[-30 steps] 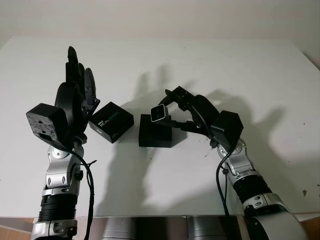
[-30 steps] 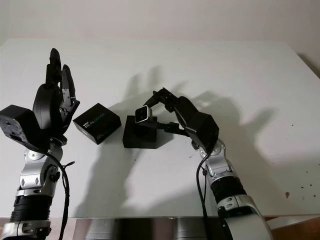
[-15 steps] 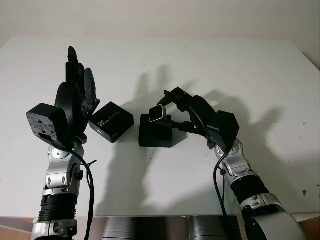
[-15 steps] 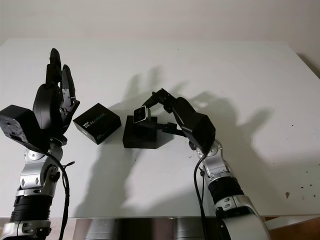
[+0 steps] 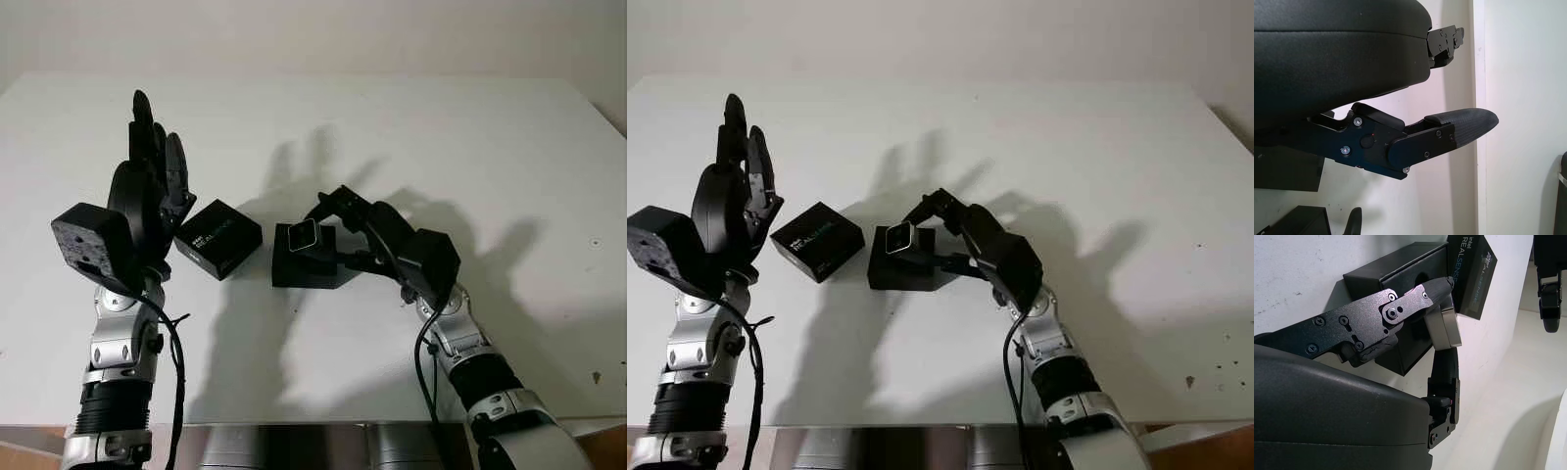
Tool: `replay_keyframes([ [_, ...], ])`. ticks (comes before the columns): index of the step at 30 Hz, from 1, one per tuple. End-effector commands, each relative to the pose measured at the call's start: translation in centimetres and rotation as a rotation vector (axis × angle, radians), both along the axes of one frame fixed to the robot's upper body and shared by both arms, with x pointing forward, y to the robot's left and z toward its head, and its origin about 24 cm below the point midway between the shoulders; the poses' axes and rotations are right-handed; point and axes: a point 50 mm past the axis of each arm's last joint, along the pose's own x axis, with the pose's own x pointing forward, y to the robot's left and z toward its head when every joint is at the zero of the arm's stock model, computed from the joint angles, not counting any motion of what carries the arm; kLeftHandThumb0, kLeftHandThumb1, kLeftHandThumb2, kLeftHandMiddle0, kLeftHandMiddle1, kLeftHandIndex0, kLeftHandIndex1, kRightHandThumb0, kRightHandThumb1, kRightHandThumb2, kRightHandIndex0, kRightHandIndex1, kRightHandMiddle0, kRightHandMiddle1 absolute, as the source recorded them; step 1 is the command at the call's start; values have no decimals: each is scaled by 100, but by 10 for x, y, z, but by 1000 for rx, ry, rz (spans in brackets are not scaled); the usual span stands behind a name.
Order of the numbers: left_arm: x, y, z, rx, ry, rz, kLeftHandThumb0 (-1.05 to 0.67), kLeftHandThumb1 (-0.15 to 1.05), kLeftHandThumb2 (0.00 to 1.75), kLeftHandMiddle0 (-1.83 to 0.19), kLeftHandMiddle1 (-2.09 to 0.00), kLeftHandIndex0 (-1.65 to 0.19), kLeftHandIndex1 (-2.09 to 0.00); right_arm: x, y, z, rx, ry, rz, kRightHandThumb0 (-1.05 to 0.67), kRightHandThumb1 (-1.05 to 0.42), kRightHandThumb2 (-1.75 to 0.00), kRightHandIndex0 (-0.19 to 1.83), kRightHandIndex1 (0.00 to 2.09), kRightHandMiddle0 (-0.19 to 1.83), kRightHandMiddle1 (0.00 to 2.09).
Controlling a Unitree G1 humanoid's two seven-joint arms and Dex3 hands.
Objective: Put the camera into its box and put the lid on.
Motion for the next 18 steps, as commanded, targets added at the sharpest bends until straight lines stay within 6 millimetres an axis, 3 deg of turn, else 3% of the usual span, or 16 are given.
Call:
replay_keyframes([
  [1,0,-1,2,0,-16,-2,-72,105,69,19,0,19,0,-2,1,-3,12,3,-1,-49,-96,-6,20,5,27,163],
  [18,-1,2,3,11,-13,-1,-71,105,69,19,0,19,0,-2,4,-7,26,15,-14,-49,-97,-5,19,5,25,165],
])
